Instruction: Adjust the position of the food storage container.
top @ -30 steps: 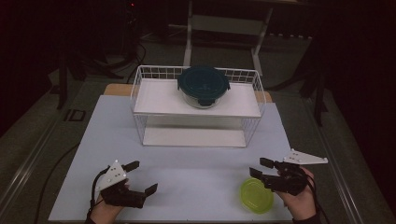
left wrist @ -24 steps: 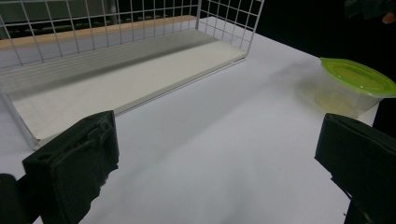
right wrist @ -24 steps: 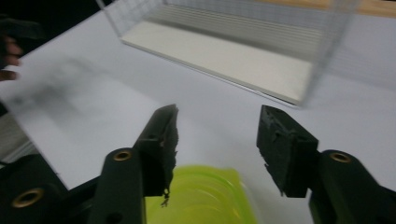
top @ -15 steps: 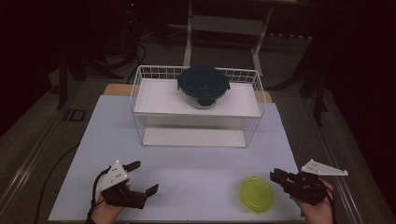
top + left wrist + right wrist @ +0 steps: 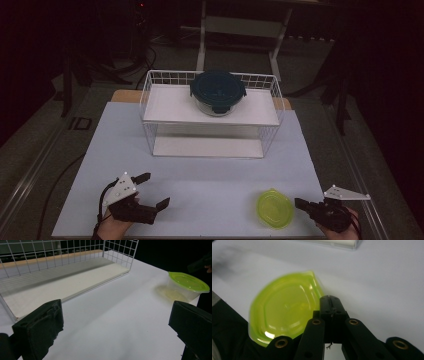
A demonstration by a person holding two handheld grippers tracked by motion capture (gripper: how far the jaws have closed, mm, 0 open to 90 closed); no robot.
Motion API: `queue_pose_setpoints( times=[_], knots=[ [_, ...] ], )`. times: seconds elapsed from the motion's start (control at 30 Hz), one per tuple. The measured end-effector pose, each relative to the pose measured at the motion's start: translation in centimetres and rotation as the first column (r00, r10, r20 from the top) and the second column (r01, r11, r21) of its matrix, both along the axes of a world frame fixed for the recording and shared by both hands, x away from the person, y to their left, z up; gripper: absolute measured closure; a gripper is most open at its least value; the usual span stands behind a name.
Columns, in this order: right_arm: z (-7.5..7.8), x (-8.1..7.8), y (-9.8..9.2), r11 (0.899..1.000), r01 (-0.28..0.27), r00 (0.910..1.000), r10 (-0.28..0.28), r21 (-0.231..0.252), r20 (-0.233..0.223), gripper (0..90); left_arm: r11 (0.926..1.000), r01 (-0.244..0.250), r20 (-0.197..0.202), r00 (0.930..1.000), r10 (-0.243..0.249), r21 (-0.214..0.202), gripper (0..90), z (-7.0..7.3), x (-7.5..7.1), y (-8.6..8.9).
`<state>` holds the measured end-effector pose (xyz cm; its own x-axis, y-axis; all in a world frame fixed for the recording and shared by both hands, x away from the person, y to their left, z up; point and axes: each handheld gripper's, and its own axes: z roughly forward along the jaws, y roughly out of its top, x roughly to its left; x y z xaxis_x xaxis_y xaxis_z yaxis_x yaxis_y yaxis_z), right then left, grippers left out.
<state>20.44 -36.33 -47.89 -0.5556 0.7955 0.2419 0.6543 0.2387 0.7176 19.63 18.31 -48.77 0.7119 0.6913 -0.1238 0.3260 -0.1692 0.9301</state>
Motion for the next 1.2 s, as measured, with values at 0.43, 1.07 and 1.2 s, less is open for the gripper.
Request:
queue_pose_setpoints(
  times=[0.43, 1.07, 1.2],
  knots=[
    [-3.2, -1.2, 0.1, 1.0, -0.027, 0.9943, 0.026, -0.013, -0.104, 90.0, 1.0, 0.001, 0.0, 1.0, -0.001, 0.003, 0.0, 0.0, 0.0, 0.0],
    [-3.8, -1.1, 2.3, 0.993, -0.114, 0.984, 0.11, -0.021, -0.14, 90.0, 1.0, -0.004, 0.004, 1.0, 0.004, -0.004, 0.0, 0.0, -0.1, 0.2],
    [-3.7, -0.9, 2.9, 0.991, -0.135, 0.9812, 0.13, -0.024, -0.143, 90.0, 1.0, -0.002, 0.003, 1.0, 0.002, -0.002, 0.0, 0.0, 0.0, 0.2]
  ],
)
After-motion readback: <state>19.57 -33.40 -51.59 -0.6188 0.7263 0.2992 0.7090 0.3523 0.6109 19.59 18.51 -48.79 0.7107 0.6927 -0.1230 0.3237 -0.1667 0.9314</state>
